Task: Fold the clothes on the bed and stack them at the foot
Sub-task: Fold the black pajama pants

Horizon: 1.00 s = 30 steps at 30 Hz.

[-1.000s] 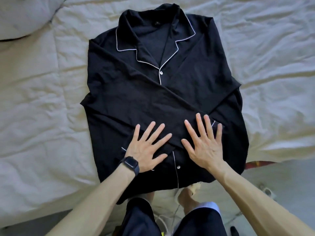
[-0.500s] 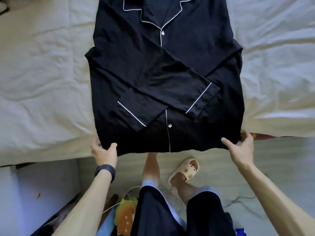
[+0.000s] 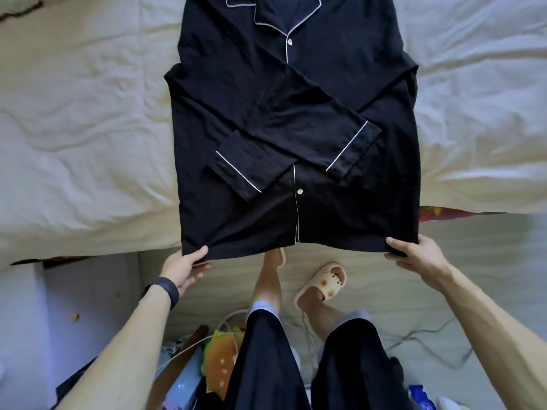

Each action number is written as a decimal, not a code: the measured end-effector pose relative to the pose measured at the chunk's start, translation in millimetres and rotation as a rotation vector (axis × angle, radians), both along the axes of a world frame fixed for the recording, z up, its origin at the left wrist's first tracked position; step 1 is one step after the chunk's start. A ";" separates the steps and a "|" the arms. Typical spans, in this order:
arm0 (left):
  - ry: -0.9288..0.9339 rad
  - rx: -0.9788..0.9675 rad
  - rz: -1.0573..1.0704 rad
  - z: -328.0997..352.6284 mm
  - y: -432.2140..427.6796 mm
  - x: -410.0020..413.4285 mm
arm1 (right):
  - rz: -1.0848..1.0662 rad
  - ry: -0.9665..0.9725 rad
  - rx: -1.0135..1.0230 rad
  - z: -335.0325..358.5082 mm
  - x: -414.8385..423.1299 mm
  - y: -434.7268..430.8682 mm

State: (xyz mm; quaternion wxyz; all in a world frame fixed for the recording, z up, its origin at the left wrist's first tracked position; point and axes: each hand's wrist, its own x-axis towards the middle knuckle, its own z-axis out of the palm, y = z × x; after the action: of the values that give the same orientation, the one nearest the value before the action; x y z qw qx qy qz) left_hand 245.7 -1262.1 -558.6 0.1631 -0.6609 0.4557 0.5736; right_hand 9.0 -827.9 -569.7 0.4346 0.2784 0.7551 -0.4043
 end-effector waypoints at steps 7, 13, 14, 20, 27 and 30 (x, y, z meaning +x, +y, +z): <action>0.186 -0.138 0.204 72.8 9.6 -11.6 | -0.427 0.114 -0.143 80.4 2.6 -8.7; 0.332 -0.223 0.115 115.7 21.7 -58.3 | -0.483 0.162 -0.291 130.9 -25.9 -42.3; 0.352 -0.244 0.094 120.8 21.5 -69.2 | -0.491 0.173 -0.304 135.1 -33.8 -49.2; 0.452 -0.408 0.074 132.6 -7.1 -161.1 | -0.484 0.201 -0.383 135.1 -105.1 -102.5; 0.361 -0.375 0.130 74.4 -76.3 -270.9 | -0.564 0.182 -0.363 76.0 -207.2 -157.0; 0.284 -0.346 0.037 33.9 -101.9 -301.2 | -0.505 0.179 -0.307 43.4 -236.1 -171.7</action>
State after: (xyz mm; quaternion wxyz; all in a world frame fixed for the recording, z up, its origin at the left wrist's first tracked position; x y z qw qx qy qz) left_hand -55.5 -1364.0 -524.7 -0.0289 -0.6001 0.5533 0.5770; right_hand -227.0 -999.5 -526.3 0.2892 0.3515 0.6274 -0.6318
